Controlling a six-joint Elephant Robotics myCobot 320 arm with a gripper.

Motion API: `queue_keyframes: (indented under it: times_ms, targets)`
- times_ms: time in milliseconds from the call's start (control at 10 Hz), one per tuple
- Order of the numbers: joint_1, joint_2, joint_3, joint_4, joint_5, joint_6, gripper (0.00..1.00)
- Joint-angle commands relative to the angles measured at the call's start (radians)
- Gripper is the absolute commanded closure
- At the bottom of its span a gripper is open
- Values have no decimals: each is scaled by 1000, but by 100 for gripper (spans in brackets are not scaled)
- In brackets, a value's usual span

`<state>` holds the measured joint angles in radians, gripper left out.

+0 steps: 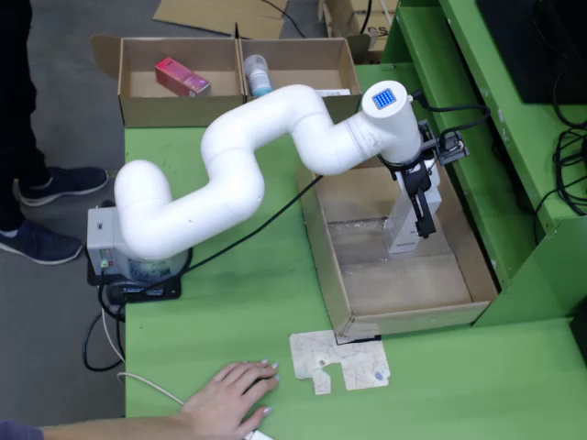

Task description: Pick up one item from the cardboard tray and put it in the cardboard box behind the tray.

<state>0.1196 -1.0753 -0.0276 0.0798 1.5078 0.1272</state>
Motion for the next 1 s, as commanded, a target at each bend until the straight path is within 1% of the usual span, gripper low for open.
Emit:
queue_keyframes:
  times_ms: [0, 400, 700, 800, 900]
  targets:
    - [20, 25, 28, 17, 0, 9, 0]
    - [31, 17, 28, 16, 4, 15, 0]
    - [40, -15, 28, 86, -14, 17, 0]
    - [40, -15, 28, 86, -14, 17, 0]
    - [44, -35, 28, 129, -27, 17, 0]
